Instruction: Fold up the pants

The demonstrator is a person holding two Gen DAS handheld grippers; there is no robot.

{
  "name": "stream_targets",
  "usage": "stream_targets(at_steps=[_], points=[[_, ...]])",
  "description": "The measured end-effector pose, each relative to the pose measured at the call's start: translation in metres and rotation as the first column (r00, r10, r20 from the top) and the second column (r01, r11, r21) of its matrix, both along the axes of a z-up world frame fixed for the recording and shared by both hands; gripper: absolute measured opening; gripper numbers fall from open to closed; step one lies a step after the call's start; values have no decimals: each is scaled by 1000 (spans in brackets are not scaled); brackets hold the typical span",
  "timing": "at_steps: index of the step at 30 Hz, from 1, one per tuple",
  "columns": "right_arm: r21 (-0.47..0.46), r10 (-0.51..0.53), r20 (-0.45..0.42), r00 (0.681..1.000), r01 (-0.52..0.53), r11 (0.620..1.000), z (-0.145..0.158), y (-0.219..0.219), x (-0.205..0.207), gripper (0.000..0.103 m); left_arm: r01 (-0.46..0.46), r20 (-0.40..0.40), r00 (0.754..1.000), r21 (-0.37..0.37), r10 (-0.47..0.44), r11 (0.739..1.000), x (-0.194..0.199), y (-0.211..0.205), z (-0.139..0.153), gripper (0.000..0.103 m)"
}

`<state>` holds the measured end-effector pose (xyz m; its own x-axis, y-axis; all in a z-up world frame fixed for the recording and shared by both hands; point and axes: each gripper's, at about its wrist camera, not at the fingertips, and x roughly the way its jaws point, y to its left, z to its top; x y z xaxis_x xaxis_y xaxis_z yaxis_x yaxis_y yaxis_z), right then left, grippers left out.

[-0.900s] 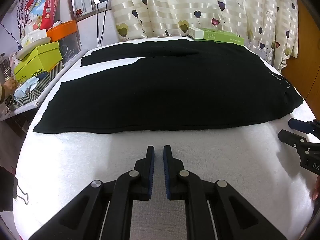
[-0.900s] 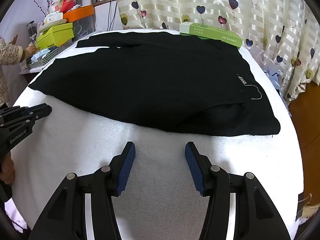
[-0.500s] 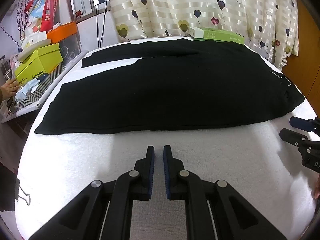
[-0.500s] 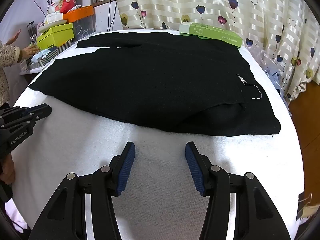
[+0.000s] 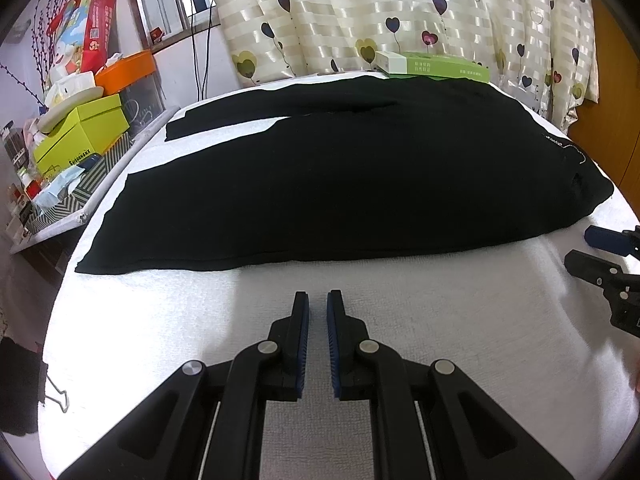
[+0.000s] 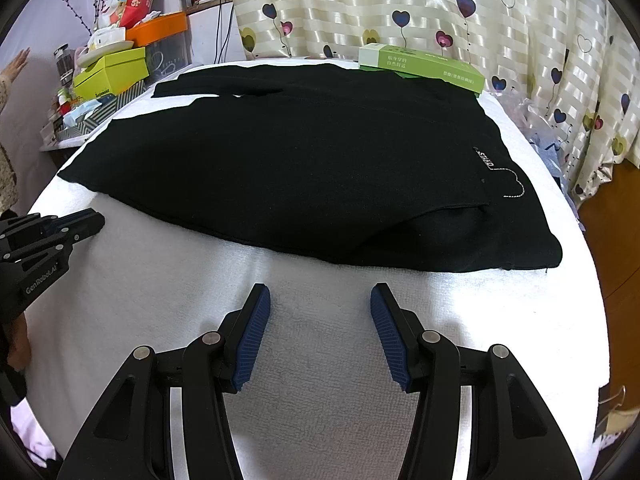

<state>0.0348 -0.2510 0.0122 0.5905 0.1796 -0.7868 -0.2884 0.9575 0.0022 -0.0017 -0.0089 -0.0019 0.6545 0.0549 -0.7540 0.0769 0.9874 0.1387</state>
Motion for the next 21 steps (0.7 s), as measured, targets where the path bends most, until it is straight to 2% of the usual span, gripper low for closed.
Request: stream_targets(at_steps=[5,10,21], points=[[2,0,0,1000,0,1000,0,0,0,54,-1,4,1000,28,0,1000,-1,-4,-1,11],[3,0,-1,1000,0,1000,1,1,0,54,-1,1,1000,4,1,1000,-1,-1,0,11],[5,0,-1,1000,0,1000,0,0,0,54,-1,0,1000,7,1,1000,0,-2,0,11]])
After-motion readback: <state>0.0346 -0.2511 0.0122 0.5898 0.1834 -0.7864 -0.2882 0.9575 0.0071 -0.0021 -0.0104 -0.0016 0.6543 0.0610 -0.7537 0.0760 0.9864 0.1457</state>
